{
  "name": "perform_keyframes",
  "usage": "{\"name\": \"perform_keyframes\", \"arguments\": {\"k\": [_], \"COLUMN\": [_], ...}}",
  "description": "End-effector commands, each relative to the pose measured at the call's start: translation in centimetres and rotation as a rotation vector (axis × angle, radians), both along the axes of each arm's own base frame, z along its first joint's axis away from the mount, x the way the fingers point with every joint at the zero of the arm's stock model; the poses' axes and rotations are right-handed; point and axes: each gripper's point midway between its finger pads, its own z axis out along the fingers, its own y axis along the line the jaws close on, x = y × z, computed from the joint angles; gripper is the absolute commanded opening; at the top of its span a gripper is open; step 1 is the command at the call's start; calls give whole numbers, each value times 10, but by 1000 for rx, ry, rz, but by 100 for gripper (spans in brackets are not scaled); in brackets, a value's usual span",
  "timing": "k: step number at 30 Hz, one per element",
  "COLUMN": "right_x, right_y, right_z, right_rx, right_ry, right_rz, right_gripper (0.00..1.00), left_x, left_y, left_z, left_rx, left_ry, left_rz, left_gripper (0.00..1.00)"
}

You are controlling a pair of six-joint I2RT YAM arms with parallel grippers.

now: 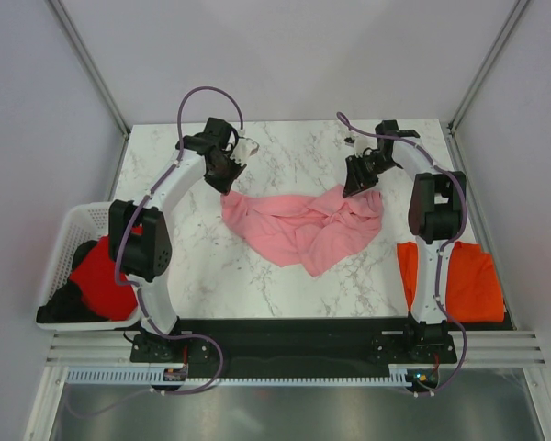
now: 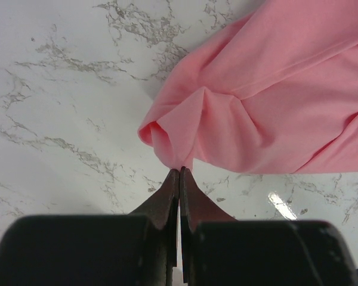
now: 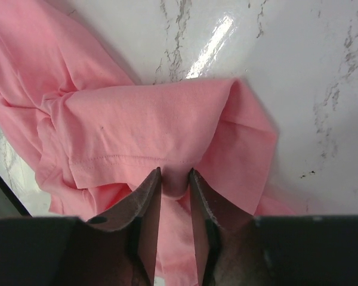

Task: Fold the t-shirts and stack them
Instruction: Flatten the tshirt out

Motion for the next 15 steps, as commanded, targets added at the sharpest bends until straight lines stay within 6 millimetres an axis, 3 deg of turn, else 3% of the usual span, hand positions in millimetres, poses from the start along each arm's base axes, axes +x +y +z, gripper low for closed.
{"name": "perform_keyframes", "arguments": {"k": [1, 4, 8, 11, 15], "right_x": [4, 5, 8, 18, 38], "right_y": [5, 5, 4, 2, -2], "right_z": [14, 18, 27, 47, 91], "right_rx": [43, 47, 41, 22, -5], "right_ry": [-29, -41, -69, -140, -285], "right_rz": [15, 18, 16, 22, 17], "right_gripper": [32, 23, 18, 16, 11], "left_x": [8, 7, 6, 7, 13], "left_y": [-5, -5, -3, -2, 0], "left_z": [12, 13, 13, 17, 28], "left_rx": [-4, -6, 0, 4, 10], "left_ry": [-36, -37, -39, -50, -84], "left_rz": [-10, -11, -8, -6, -5], "left_gripper": [2, 2, 2, 2, 2]}}
